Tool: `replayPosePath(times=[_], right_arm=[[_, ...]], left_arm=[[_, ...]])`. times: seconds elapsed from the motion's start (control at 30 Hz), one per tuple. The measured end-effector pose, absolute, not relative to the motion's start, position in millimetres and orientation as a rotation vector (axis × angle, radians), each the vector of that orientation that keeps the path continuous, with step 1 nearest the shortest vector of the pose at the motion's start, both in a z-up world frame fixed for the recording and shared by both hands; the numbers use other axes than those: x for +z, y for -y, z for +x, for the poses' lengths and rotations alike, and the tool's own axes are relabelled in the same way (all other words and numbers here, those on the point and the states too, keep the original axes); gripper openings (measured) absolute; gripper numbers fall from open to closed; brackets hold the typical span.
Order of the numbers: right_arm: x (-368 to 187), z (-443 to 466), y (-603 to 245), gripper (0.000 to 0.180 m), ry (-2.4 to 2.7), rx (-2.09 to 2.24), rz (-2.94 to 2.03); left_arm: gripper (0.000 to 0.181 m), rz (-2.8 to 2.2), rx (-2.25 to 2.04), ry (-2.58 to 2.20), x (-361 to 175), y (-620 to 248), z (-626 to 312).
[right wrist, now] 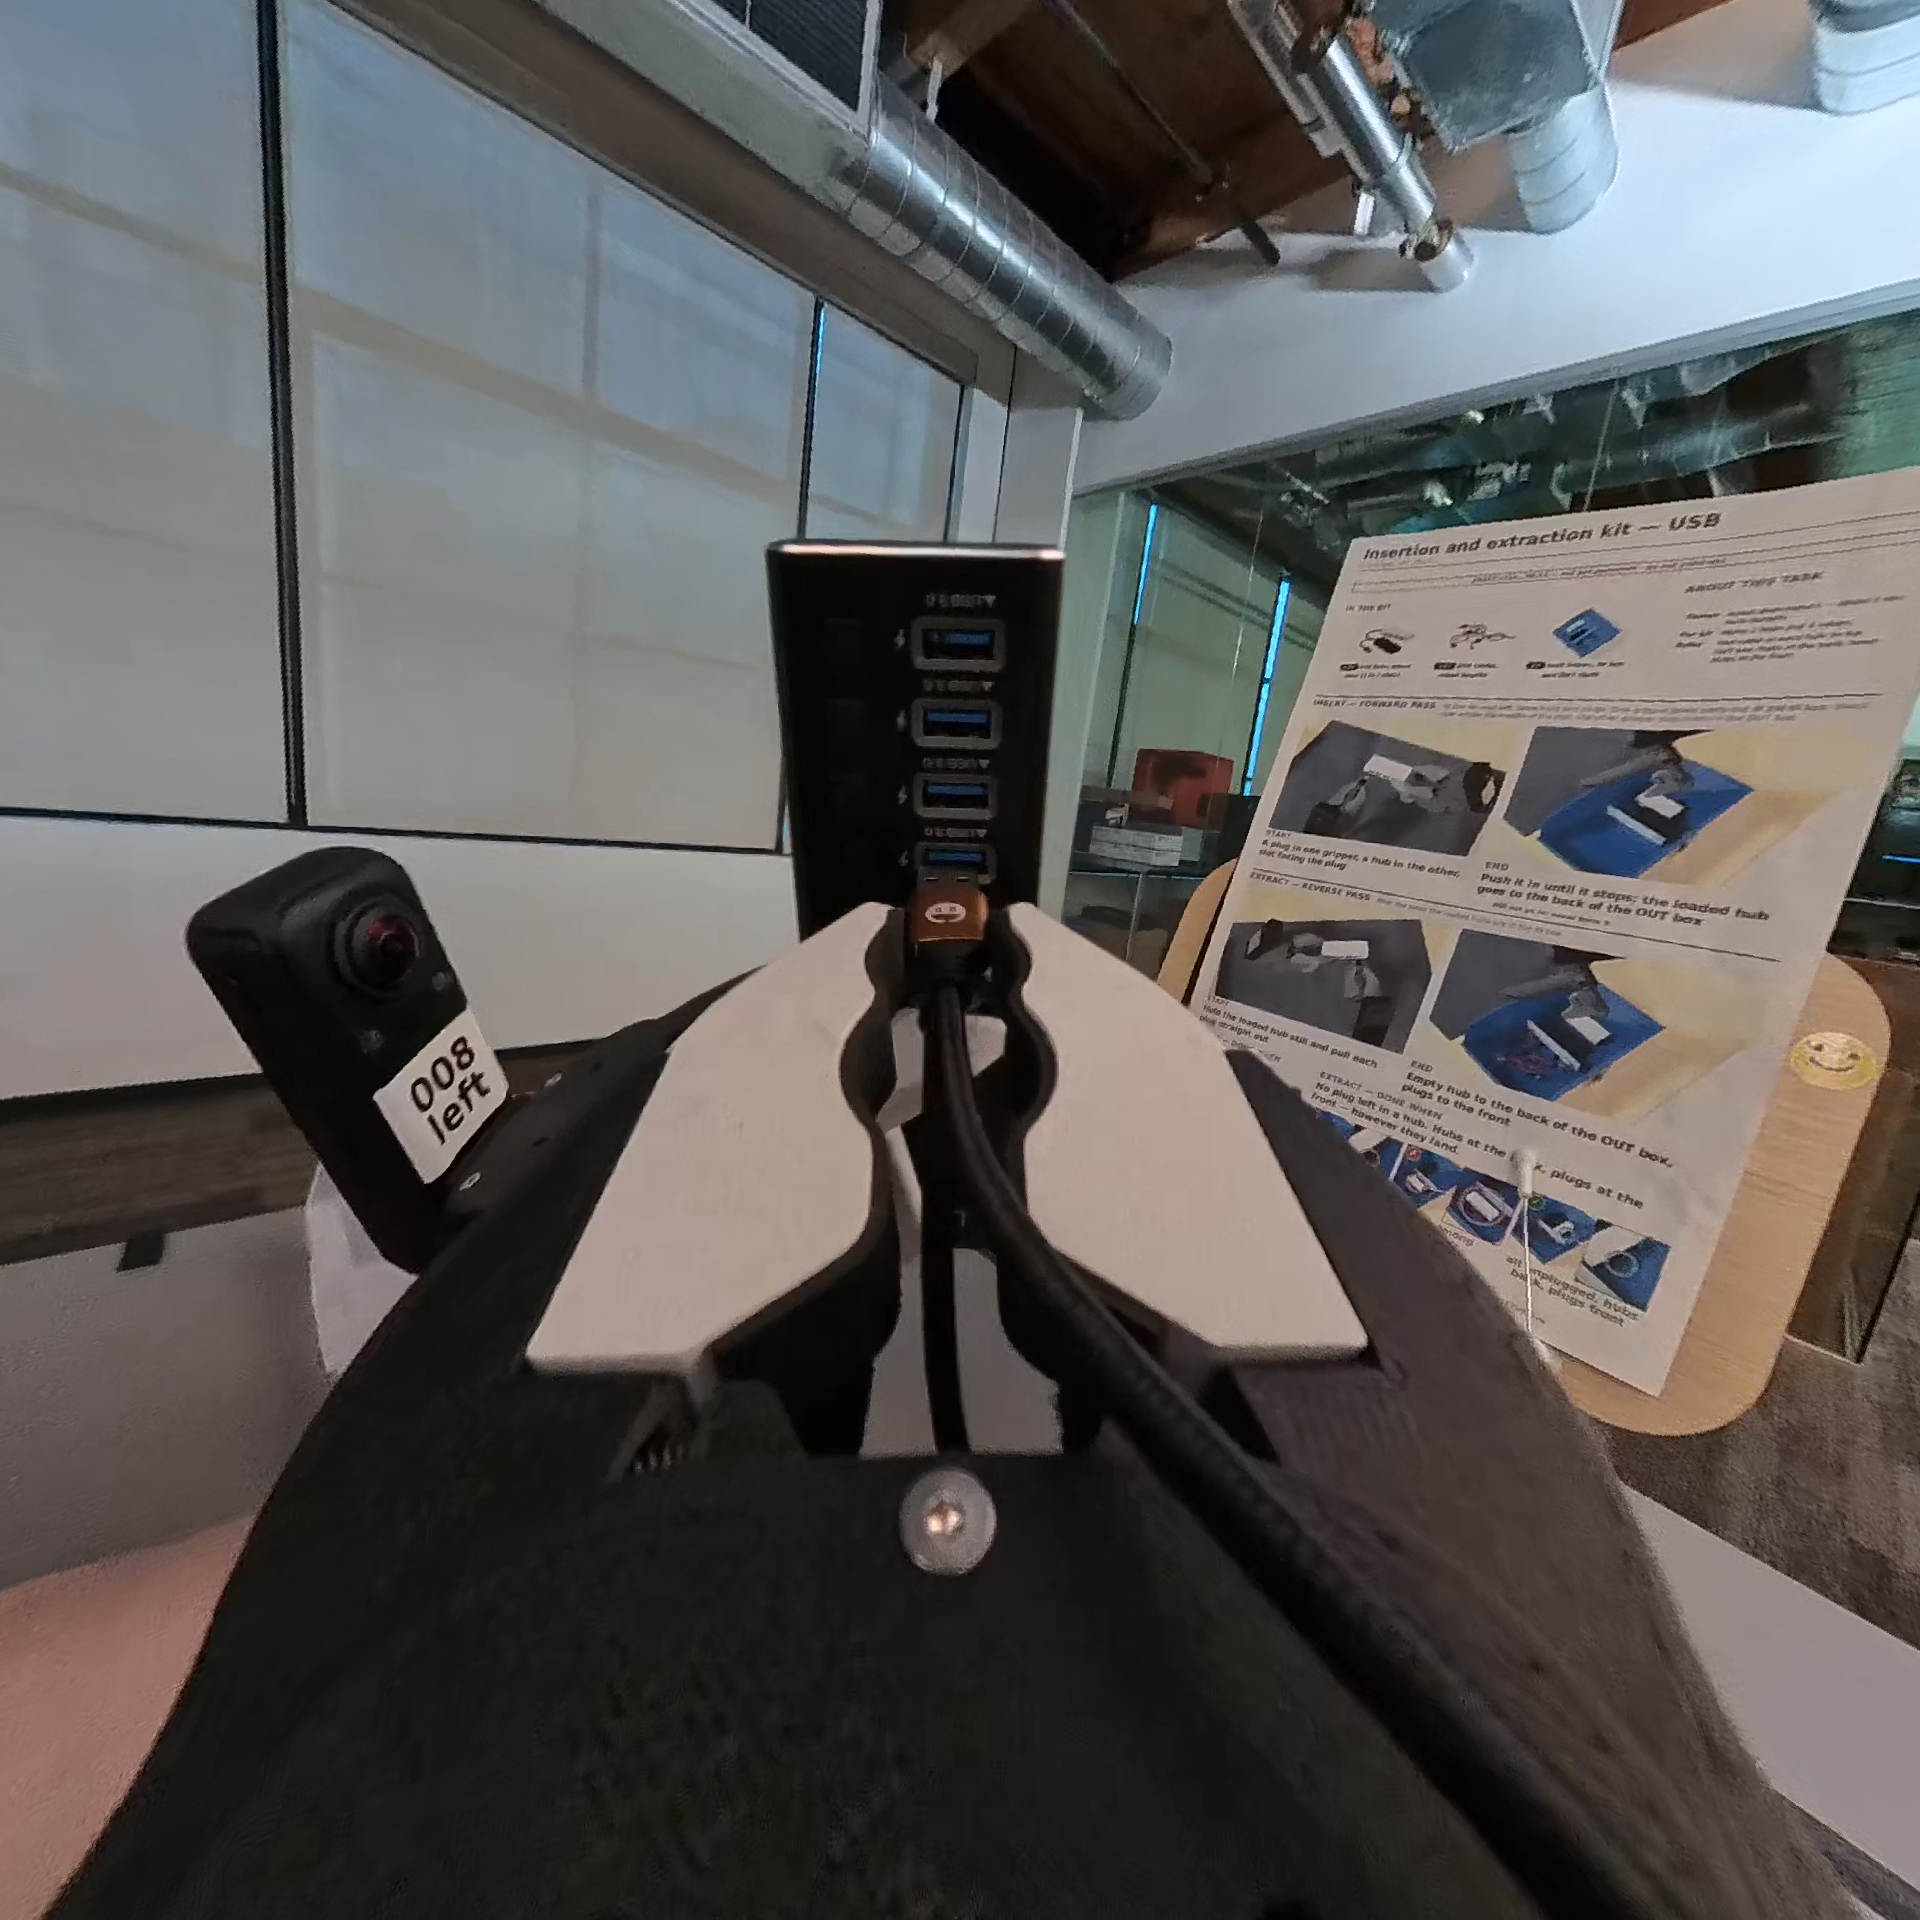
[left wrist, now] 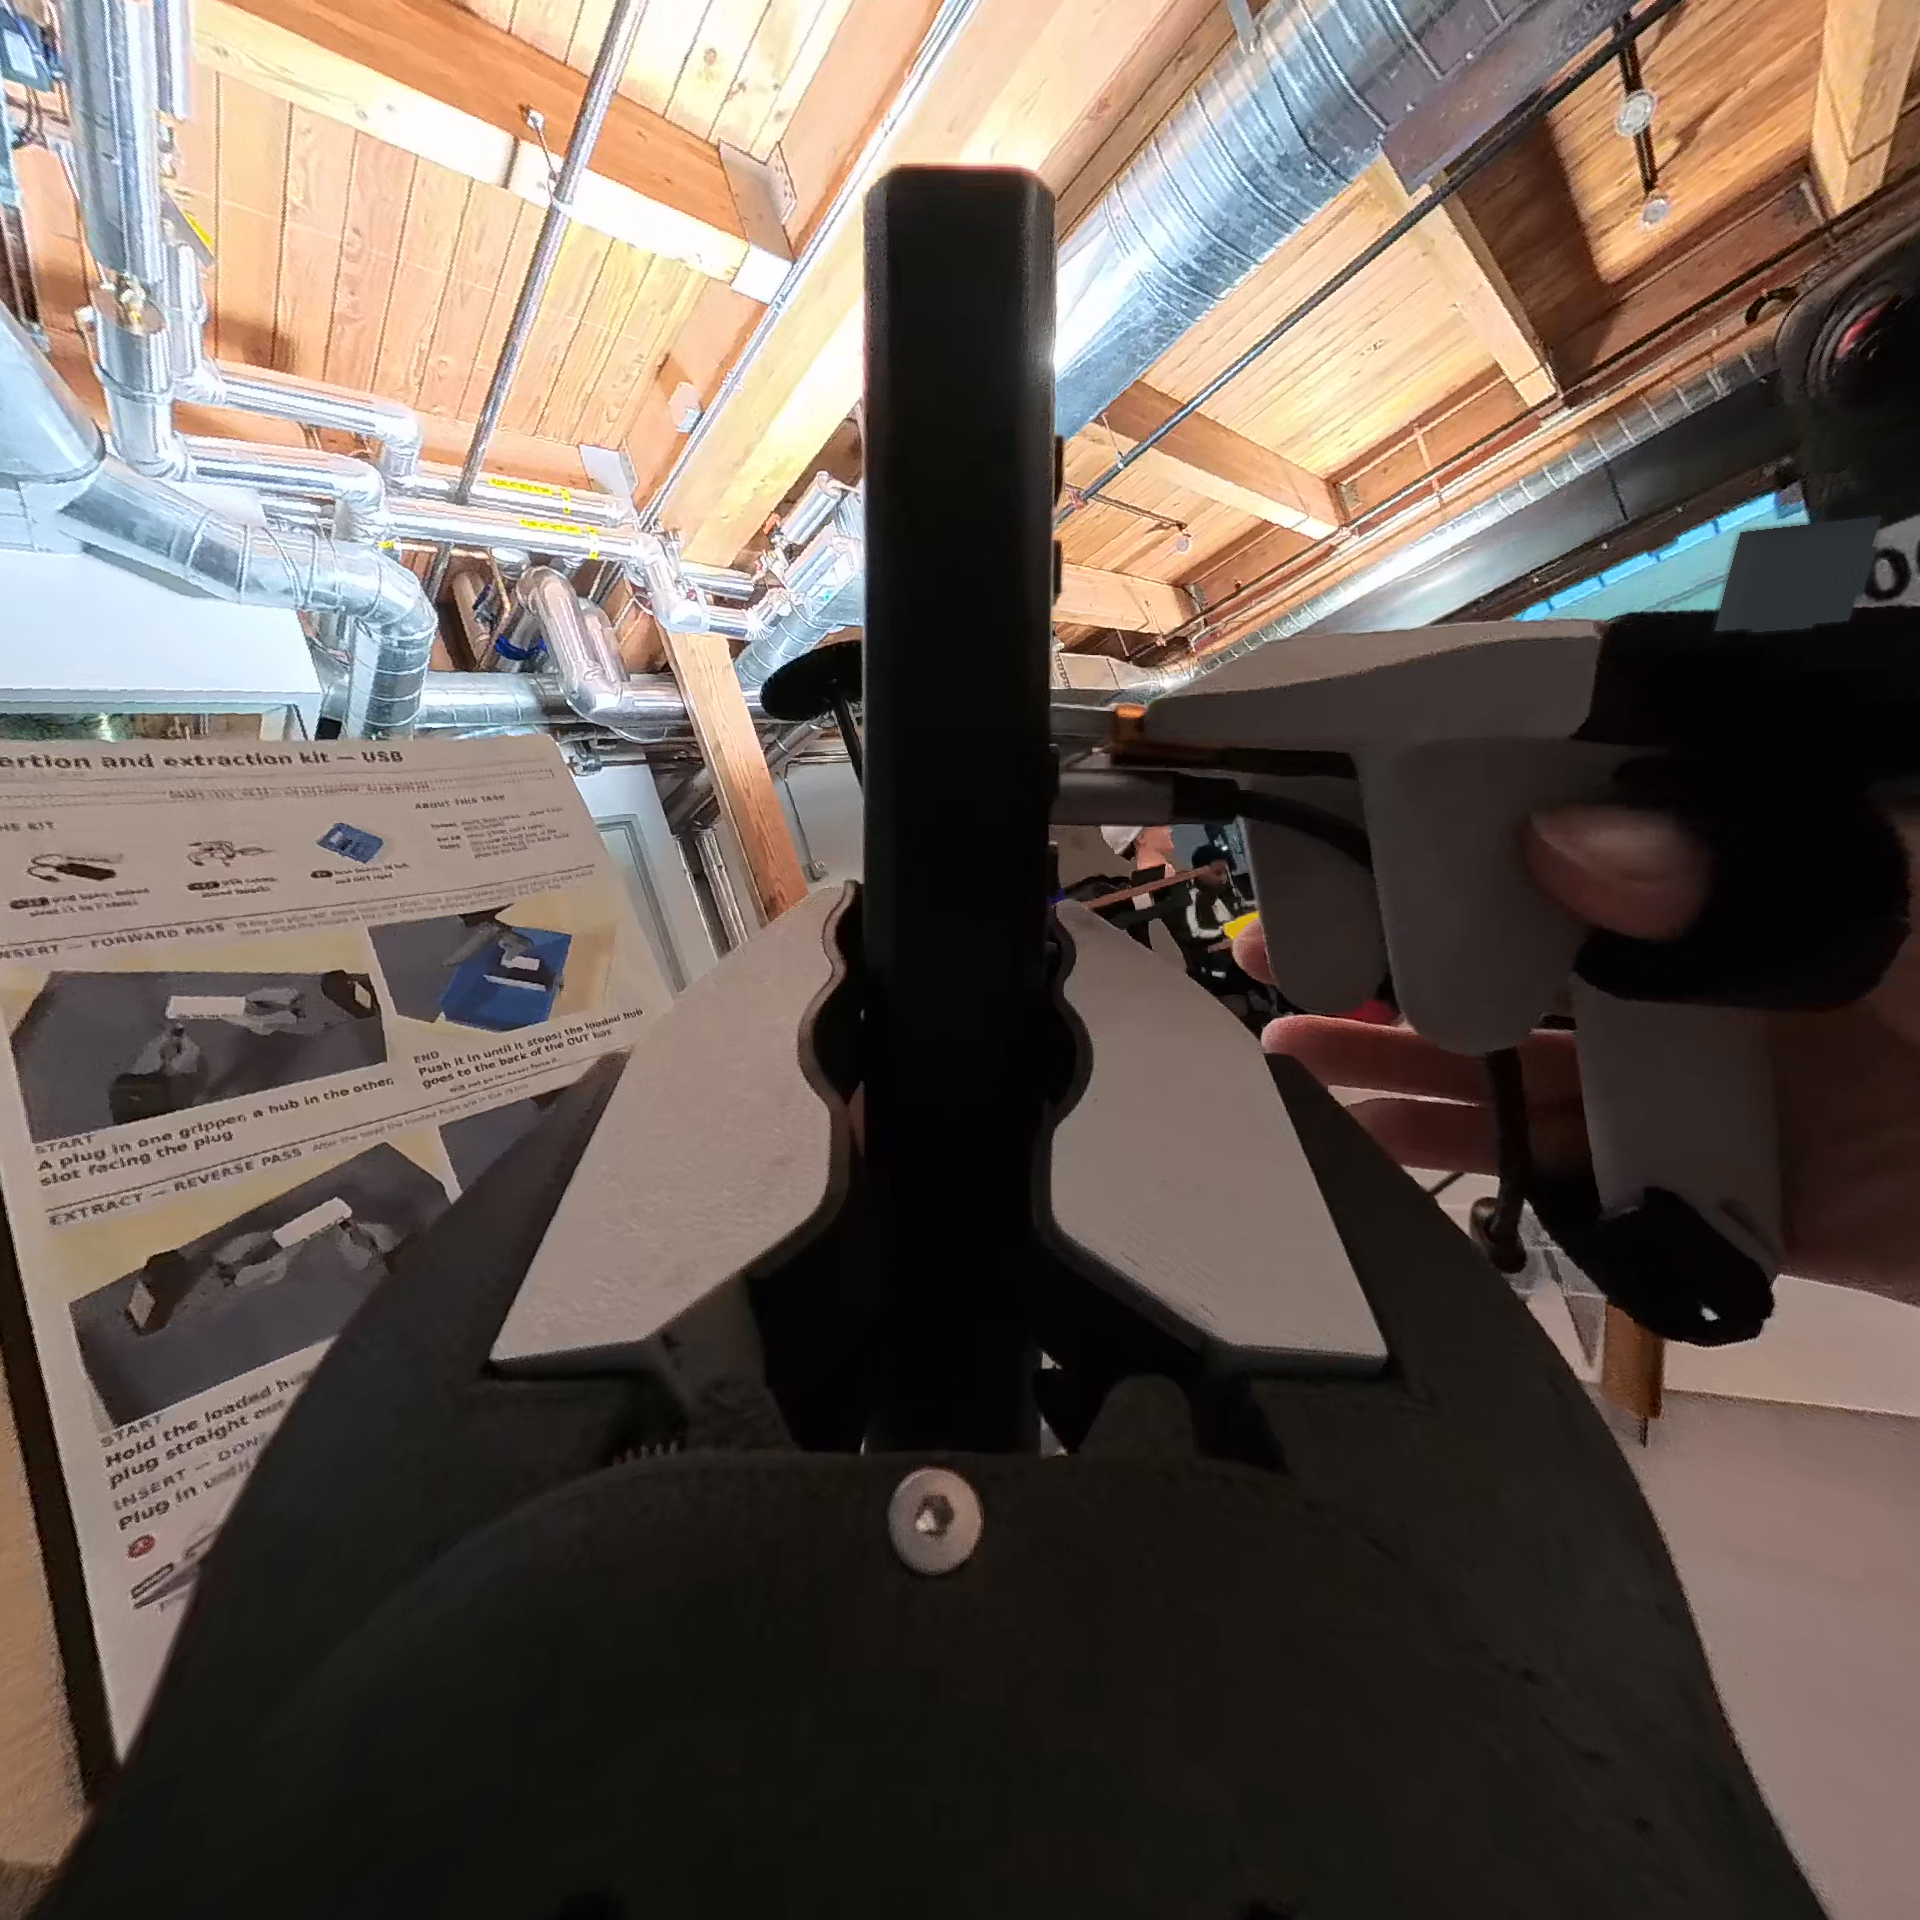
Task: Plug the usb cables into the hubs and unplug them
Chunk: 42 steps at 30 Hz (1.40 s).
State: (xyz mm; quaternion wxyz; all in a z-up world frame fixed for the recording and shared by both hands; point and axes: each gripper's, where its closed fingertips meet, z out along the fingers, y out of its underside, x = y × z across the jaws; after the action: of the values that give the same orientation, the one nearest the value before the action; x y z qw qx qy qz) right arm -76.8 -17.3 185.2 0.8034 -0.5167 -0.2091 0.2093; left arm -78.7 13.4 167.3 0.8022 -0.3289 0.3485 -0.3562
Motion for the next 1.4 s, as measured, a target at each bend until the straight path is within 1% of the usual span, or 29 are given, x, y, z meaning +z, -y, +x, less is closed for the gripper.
replayPosePath(times=[0.03, 0.33, 0.73, 0.93, 1.27, 1.4], right_arm=[[186, -76, 18, 0.015, 0.443, 0.450, -1.102], [190, -79, 25, 0.015, 0.443, 0.489, -1.062], [198, -85, 40, 0.015, 0.450, 0.510, -1.035], [201, -84, 45, 0.015, 0.394, 0.485, -1.007], [202, -79, 44, 0.015, 0.342, 0.565, -0.993], [203, -76, 44, 0.015, 0.353, 0.575, -0.962]], left_arm=[[0.029, -0.699, -0.764, -0.746, 168, -12, -79], [0.028, -0.658, -0.767, -0.751, 172, -4, -80], [0.029, -0.563, -0.627, -0.811, 181, 13, -85], [0.030, -0.575, -0.559, -0.840, 182, 17, -83], [0.030, -0.601, -0.540, -0.878, 177, 20, -75], [0.030, -0.609, -0.458, -0.879, 180, 20, -75]])
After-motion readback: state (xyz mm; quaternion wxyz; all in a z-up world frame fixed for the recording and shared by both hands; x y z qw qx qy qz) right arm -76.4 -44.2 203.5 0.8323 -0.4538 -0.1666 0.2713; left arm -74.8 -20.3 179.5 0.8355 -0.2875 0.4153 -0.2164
